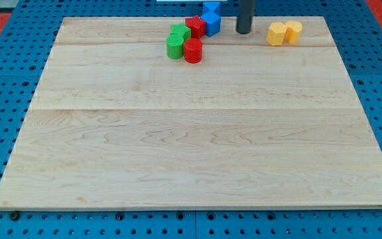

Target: Move the red star left to the blue blocks

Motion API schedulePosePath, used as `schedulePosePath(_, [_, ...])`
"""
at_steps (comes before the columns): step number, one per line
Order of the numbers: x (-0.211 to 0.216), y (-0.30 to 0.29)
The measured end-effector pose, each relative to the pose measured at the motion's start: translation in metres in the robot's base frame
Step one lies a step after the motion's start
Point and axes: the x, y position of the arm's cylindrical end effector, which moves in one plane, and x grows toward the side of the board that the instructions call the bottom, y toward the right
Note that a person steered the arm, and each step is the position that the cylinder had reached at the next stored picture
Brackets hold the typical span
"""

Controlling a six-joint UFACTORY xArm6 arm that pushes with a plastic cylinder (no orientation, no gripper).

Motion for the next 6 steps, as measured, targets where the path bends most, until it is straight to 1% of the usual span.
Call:
schedulePosePath(2, [0.001,0.007])
schedulePosePath(3, [0.0,-0.035])
schedulePosePath(4, [-0.005,-0.06])
schedulePosePath(5, [-0.007,-0.125])
schedulePosePath(6, [-0.006,-0.229])
